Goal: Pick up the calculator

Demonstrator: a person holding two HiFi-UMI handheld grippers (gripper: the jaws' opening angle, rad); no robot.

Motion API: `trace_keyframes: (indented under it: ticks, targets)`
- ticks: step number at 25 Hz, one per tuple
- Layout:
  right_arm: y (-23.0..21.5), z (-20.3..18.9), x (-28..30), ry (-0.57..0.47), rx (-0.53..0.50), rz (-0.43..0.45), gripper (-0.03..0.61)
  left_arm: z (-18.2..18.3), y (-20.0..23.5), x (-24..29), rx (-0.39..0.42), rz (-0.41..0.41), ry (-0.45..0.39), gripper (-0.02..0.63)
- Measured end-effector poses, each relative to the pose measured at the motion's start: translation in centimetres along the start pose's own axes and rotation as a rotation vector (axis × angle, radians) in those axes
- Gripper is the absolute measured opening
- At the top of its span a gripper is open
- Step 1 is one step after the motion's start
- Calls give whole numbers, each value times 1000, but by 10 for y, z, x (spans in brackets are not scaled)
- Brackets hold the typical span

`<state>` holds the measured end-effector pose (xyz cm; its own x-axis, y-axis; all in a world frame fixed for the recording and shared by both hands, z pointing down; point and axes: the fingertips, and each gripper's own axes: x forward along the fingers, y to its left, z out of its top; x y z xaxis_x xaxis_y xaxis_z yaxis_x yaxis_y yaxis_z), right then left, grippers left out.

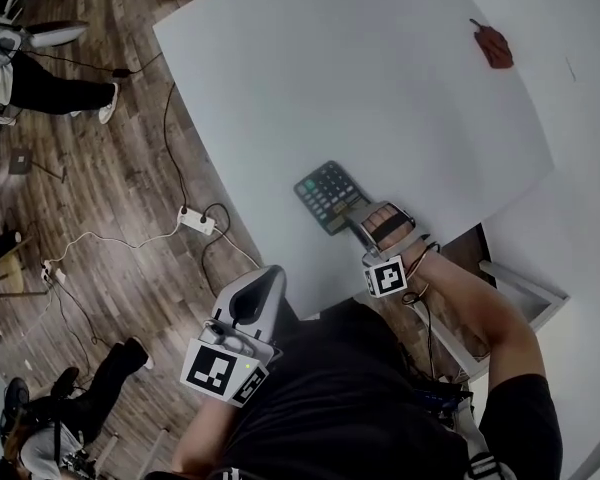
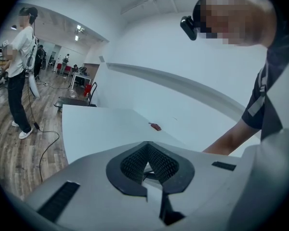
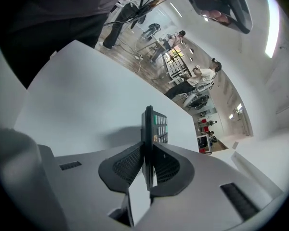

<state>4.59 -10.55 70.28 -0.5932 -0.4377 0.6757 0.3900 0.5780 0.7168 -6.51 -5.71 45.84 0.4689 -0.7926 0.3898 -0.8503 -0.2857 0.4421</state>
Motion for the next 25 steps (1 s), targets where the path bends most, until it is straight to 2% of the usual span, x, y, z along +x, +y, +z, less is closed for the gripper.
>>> trace_keyframes:
  ticks: [4, 9, 15, 20, 25]
  targets:
    - [-37, 8, -17, 19, 127, -42, 57, 10, -3, -4, 21, -20, -21, 6]
    - [-97, 7, -57, 62, 350, -175, 57, 19, -15, 1, 58, -60, -55, 6]
    - [-167, 7, -110, 92, 551, -349, 58, 52, -26, 9, 150, -112, -132, 6]
    - [-211, 10, -155, 115, 642, -457, 57, 84, -29, 16, 205, -115, -187, 6]
    - [-243, 16, -191, 93, 728, -532, 57, 108, -43, 22, 249, -144, -217, 6]
